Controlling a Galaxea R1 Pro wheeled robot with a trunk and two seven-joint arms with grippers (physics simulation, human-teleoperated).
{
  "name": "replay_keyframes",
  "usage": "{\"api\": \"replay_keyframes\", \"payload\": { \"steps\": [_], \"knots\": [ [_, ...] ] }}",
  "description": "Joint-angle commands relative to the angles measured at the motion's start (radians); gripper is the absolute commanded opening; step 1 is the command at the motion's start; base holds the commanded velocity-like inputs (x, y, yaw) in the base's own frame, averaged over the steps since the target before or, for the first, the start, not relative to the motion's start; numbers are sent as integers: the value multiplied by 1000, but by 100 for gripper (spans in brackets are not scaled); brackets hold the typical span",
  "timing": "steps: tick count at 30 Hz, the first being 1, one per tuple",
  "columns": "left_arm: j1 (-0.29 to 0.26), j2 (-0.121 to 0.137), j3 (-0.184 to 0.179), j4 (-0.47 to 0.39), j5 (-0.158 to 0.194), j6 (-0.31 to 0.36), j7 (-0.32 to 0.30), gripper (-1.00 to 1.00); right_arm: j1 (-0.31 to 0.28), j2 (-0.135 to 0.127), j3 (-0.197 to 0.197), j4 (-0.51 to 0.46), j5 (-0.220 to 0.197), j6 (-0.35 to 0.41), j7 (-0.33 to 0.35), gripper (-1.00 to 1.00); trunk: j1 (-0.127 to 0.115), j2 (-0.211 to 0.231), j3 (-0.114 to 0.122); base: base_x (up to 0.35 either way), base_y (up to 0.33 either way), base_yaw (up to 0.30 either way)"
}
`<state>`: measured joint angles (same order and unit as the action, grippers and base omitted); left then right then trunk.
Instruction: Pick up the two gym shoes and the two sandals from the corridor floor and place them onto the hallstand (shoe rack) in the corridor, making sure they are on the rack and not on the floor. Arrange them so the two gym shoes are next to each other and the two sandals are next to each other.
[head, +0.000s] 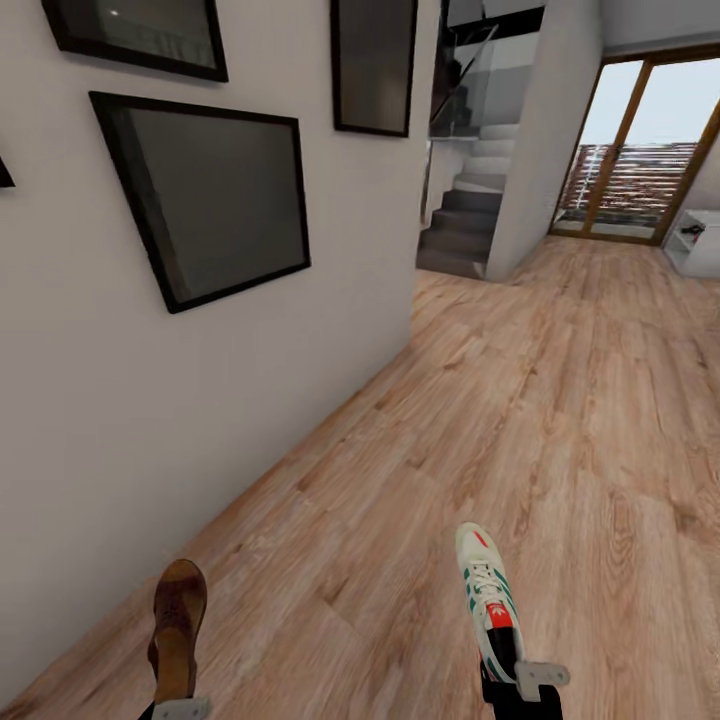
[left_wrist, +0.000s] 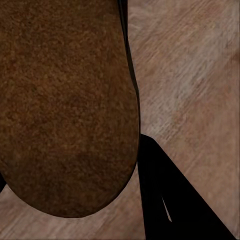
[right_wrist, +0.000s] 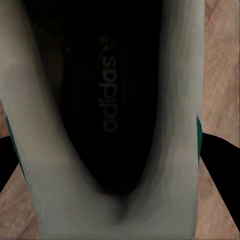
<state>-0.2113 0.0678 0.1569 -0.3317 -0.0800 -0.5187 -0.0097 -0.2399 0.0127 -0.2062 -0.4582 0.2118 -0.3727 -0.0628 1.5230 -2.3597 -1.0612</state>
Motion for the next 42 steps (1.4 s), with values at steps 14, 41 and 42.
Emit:
{"api": "replay_keyframes", "payload": {
  "steps": [14, 41, 42],
  "knots": [
    [0, 0, 7, 2, -12, -3, 1, -100, -1, 1, -5, 1, 11, -3, -3, -100, 0, 0, 12, 303, -154, -239],
    [0, 1, 7, 2, -12, -3, 1, -100, -1, 1, -5, 1, 11, -3, -3, -100, 0, 0, 36, 329, -44, -239],
    [0, 1, 7, 2, -12, -3, 1, -100, -1, 1, -5, 1, 11, -3, -3, -100, 0, 0, 37, 336, 0, -239]
  ]
}}
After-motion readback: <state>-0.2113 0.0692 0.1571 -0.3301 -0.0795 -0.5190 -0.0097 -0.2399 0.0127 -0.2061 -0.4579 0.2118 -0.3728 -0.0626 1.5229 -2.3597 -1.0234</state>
